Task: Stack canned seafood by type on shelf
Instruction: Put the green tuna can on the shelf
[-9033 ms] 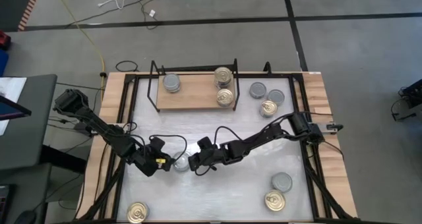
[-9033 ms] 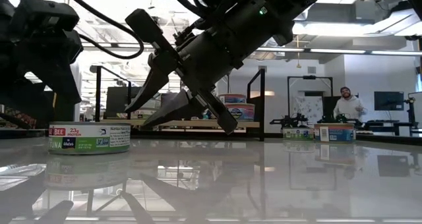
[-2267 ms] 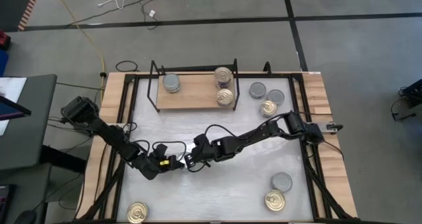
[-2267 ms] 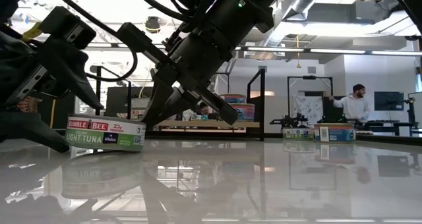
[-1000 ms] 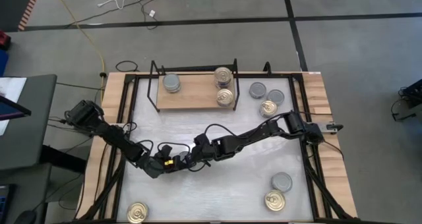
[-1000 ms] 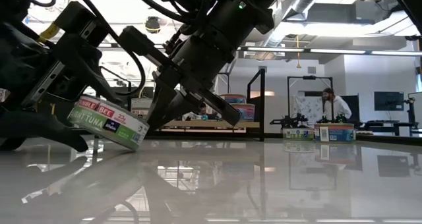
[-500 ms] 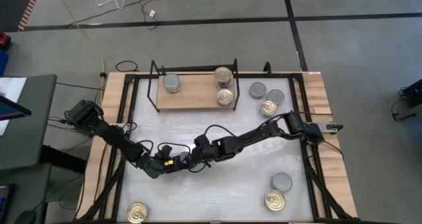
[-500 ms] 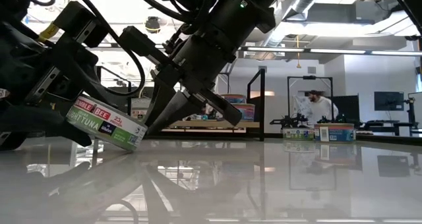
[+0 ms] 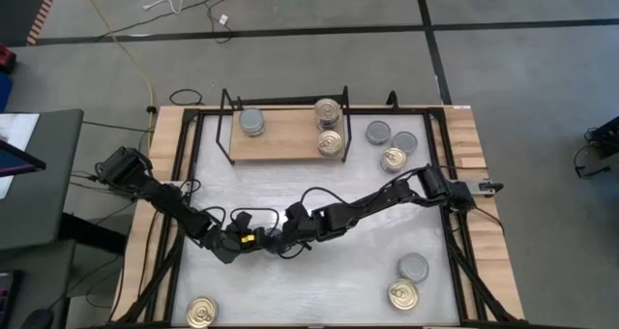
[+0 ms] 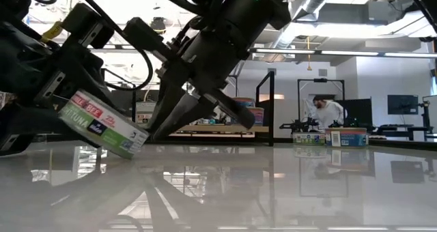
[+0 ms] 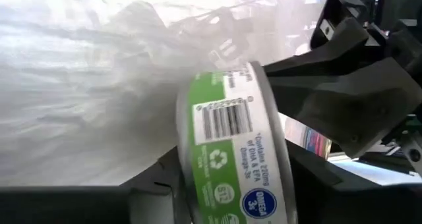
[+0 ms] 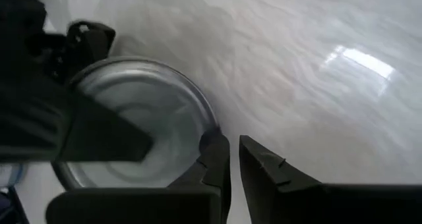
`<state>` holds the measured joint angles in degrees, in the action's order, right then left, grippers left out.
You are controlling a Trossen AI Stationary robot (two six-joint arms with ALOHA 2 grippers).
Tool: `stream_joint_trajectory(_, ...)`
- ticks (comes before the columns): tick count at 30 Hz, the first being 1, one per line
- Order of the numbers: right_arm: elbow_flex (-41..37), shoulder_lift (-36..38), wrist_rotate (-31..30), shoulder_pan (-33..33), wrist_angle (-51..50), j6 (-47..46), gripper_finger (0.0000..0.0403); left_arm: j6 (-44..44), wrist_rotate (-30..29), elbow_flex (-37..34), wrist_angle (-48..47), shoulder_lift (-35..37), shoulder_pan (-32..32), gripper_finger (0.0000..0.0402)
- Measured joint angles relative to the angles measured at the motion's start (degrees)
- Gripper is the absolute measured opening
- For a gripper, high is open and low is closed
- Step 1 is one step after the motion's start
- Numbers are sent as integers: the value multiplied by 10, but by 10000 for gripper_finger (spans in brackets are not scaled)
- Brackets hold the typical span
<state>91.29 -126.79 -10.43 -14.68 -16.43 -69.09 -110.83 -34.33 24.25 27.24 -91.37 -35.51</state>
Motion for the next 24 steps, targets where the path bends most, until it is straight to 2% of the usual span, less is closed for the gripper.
stream_joint_trajectory(5, -1, 13, 5, 1, -21, 22, 61, 0, 0, 0, 2, 0, 0, 115)
stream_joint_trajectory(9, -1, 24, 5, 9, -49, 36, 61, 1, 0, 0, 3, 0, -1, 113)
stream_joint_trajectory(13, 0, 58, 4, 15, -120, 70, 61, 2, 0, 0, 5, 0, -3, 113)
stream_joint_trajectory(18, 0, 113, 5, 15, -276, 174, 61, -4, -17, 0, 24, 0, -3, 113)
stream_joint_trajectory(21, 0, 147, -11, 7, -394, 192, 61, -4, -41, 0, 49, 0, 1, 113)
stream_joint_trajectory(24, -29, 175, -39, -6, -463, 193, 60, 8, -61, -1, 66, -1, 15, 113)
